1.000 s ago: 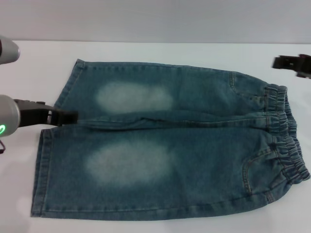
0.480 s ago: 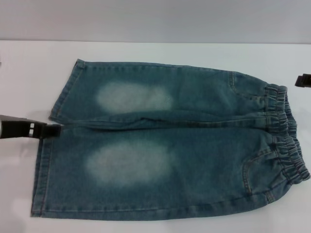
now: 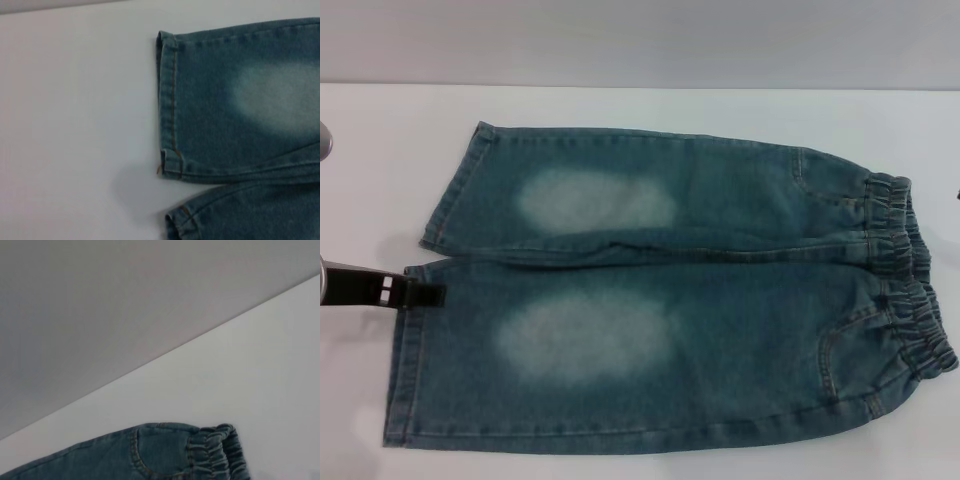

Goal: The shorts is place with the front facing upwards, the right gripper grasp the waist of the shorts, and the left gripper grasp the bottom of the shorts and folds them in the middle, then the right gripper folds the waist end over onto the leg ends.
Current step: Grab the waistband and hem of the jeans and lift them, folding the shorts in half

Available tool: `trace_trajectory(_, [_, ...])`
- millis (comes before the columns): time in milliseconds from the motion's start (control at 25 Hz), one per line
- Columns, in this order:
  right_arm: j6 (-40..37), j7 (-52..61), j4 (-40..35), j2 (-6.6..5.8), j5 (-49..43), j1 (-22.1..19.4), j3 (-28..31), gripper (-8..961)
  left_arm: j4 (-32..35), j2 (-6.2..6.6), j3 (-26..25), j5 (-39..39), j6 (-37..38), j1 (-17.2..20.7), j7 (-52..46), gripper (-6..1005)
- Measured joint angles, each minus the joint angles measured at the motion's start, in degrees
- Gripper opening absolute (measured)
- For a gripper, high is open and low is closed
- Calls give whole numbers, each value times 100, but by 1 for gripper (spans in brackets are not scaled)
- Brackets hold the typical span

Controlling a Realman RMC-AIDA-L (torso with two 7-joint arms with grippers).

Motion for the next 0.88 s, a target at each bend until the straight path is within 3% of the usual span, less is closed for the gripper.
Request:
trace_trajectory(600, [1064, -326, -487, 0, 73, -5, 324, 652, 61, -1, 111, 72, -154, -69, -237, 818])
trace_trajectory(880, [1384, -312, -932, 9, 174, -71, 358, 652, 155, -4, 454, 470, -414, -75, -558, 815])
